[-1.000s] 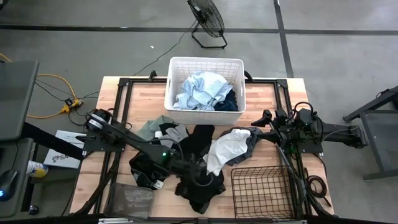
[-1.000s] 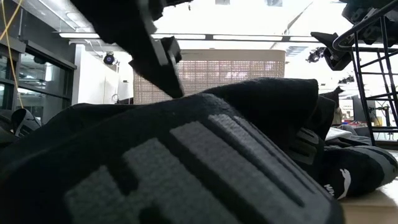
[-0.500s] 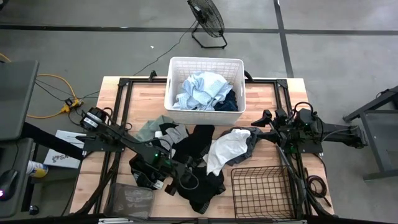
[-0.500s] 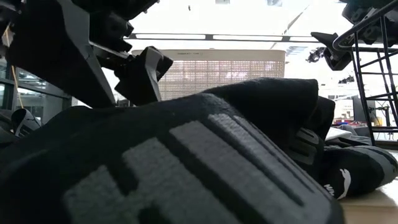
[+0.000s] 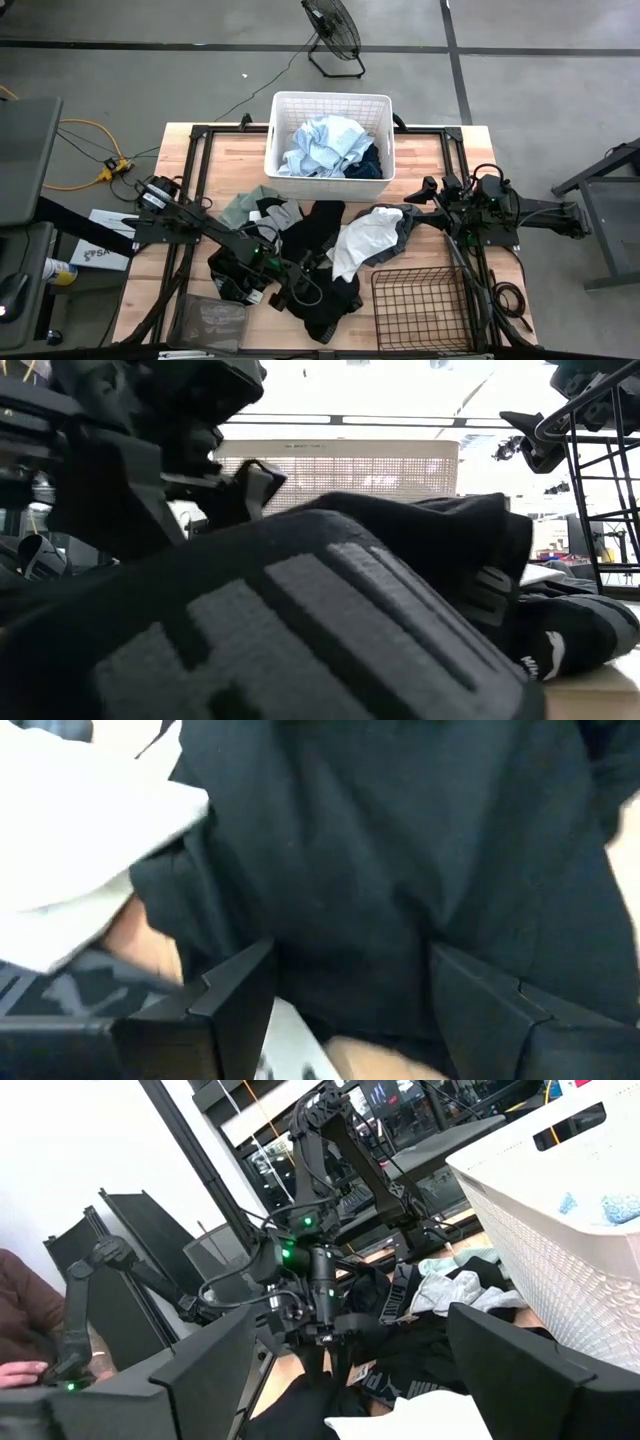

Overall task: Pick & Place Cloths
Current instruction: Put the bottom black boxer into the wire basket

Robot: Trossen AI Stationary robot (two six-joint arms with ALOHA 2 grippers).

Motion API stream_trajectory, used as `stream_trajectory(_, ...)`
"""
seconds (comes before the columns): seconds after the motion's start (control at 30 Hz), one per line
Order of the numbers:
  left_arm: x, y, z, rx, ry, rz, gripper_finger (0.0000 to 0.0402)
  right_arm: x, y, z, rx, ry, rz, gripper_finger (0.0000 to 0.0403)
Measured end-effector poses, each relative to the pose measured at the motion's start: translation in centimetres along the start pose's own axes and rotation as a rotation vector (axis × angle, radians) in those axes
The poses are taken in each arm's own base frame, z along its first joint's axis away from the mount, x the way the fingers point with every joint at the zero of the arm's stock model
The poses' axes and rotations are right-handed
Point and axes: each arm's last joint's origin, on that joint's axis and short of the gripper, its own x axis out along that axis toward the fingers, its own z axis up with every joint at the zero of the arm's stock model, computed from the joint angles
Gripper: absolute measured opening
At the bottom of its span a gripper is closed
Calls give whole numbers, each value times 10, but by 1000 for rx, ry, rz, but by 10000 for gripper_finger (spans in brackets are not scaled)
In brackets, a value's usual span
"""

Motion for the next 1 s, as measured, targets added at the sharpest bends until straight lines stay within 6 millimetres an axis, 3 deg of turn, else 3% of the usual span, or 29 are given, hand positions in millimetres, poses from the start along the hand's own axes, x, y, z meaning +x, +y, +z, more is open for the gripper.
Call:
stream_trajectory(0.23,14,-1,0,2,-63,-1,239,0,0,0,0,0,0,320)
stream_trajectory(0.33,14,-1,1,2,-79,10,216,0,0,0,0,0,0,320)
stream_trajectory(0.47,14,1,1,-3,-75,56,145,0,0,0,0,0,0,320)
stream_trajectory(0.63,14,1,1,-38,-68,55,22,0,0,0,0,0,0,320)
stream_trajectory(0.83,6,2,6,-156,-93,61,6,0,0,0,0,0,0,320)
stream_trajectory(1.0,-14,6,21,-260,-163,90,4,0,0,0,0,0,0,320)
